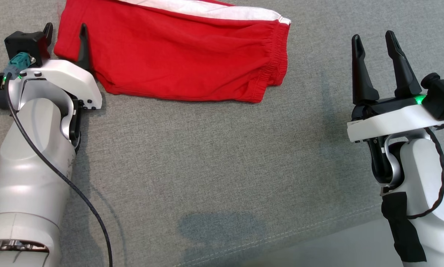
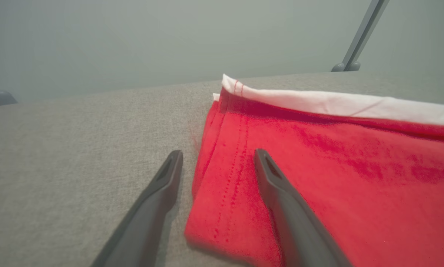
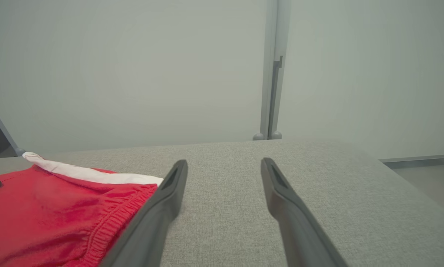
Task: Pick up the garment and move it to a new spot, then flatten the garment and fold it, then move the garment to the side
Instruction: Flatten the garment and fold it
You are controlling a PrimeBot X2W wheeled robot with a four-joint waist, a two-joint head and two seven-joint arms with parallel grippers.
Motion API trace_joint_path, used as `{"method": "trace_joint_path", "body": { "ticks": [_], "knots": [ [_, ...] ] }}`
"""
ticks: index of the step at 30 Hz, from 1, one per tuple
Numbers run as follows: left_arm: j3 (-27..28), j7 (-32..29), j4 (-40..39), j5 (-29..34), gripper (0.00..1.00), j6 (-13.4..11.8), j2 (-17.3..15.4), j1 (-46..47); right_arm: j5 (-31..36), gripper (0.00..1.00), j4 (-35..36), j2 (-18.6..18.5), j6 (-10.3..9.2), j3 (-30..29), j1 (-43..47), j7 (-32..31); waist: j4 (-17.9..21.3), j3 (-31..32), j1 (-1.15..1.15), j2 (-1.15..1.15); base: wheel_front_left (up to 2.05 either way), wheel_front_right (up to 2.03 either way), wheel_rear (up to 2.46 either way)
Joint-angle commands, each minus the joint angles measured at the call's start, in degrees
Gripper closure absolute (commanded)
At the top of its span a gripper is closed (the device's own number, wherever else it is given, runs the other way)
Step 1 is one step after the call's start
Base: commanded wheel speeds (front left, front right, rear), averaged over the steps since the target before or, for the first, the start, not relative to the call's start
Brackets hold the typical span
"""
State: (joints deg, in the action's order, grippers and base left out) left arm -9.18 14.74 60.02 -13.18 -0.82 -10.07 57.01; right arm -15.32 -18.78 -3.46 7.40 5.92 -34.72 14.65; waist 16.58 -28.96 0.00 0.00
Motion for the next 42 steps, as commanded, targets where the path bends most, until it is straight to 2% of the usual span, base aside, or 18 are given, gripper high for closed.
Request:
{"method": "trace_joint_path", "body": {
  "ticks": [1,10,11,12,14,15,19,27,42],
  "knots": [
    [0.8,0.3,0.8,0.0,0.0,0.0,-1.7,0.1,-0.2,0.0,2.0,0.4,0.09,0.4,1.0,0.3,-0.1,0.0,0.0,0.0,0.0,0.0,0.0],
    [-0.2,-1.5,8.8,-1.3,0.0,2.2,1.0,1.0,-1.2,0.0,1.6,0.5,0.09,1.2,0.1,0.3,-1.5,0.7,0.0,0.0,0.0,0.0,0.0],
    [0.0,-2.2,9.8,-2.0,0.12,3.0,1.7,1.3,-1.2,0.0,1.4,0.5,0.09,1.7,-0.1,0.3,-1.6,0.9,0.0,0.0,0.0,0.0,0.0],
    [0.0,-2.9,10.3,-2.3,0.51,3.4,1.9,1.4,-1.3,0.0,1.3,0.5,0.09,1.8,-0.2,0.3,-1.6,1.1,0.0,0.0,0.0,0.0,0.0],
    [0.1,-3.9,11.0,-2.9,0.78,4.2,2.4,1.6,-1.4,0.0,1.1,0.5,0.09,2.1,-0.3,0.3,-1.5,1.4,0.0,0.0,0.0,0.0,0.0],
    [0.0,-4.4,11.3,-3.0,1.0,4.5,2.5,1.6,-1.5,0.0,1.1,0.6,0.09,2.2,-0.3,0.3,-1.4,1.5,0.0,0.0,0.0,0.0,0.0],
    [-0.1,-4.3,11.8,-3.8,1.0,5.3,2.9,1.5,-1.8,0.0,0.8,0.6,0.09,2.2,-0.2,0.3,-1.3,2.3,0.0,0.0,0.0,0.0,0.0],
    [0.2,-0.7,11.5,-4.5,1.0,3.9,3.6,-1.1,-2.2,0.0,0.4,0.6,0.09,2.2,0.2,0.3,-3.0,5.4,0.0,0.0,0.0,0.0,0.0],
    [1.8,0.2,3.4,-7.7,1.0,2.7,6.9,-15.6,-2.9,0.0,-5.3,-2.4,0.09,3.8,3.6,0.3,-12.3,15.6,0.0,0.0,0.0,0.0,0.0]
  ]
}}
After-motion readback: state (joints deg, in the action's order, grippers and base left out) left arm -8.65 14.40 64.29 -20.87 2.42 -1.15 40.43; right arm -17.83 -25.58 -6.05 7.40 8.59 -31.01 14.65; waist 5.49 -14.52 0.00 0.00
